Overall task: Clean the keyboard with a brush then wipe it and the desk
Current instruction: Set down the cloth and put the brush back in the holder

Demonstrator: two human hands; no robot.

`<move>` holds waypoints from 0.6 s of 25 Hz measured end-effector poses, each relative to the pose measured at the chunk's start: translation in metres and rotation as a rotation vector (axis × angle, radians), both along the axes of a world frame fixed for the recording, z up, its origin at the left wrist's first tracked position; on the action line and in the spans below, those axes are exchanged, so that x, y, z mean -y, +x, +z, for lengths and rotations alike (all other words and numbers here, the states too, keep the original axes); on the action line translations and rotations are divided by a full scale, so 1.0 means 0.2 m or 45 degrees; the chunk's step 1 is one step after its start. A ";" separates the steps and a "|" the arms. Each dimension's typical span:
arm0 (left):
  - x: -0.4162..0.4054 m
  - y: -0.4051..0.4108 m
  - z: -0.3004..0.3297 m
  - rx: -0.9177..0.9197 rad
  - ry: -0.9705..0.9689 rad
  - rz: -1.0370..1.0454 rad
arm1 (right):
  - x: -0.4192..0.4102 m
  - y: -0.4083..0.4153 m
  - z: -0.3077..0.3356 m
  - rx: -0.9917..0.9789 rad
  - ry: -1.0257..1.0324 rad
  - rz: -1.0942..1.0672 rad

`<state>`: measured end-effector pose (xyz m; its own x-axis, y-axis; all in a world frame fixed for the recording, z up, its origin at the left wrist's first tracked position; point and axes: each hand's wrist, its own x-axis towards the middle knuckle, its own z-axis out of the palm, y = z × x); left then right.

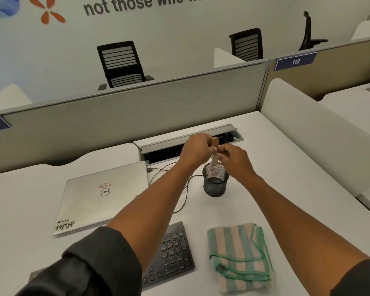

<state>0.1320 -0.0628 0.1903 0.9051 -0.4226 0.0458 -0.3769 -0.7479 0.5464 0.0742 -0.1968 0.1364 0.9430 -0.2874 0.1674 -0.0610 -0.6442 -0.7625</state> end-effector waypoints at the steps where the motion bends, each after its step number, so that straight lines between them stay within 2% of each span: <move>1: 0.01 0.00 -0.04 -0.030 0.021 0.002 | 0.00 0.00 -0.03 -0.016 -0.005 0.007; 6: 0.00 -0.03 -0.21 -0.128 0.013 0.065 | -0.03 -0.01 -0.14 -0.052 -0.068 0.003; 12: 0.01 -0.09 -0.30 -0.119 0.015 0.133 | -0.07 -0.05 -0.15 -0.147 -0.374 -0.044; 15: 0.02 -0.10 -0.32 -0.108 -0.055 0.193 | -0.09 -0.06 -0.12 -0.155 -0.361 -0.069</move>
<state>0.1113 -0.0676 0.1271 0.9597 -0.2806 -0.0180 -0.2132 -0.7679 0.6040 0.0625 -0.1794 0.1120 0.9456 -0.2961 0.1346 -0.1813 -0.8233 -0.5379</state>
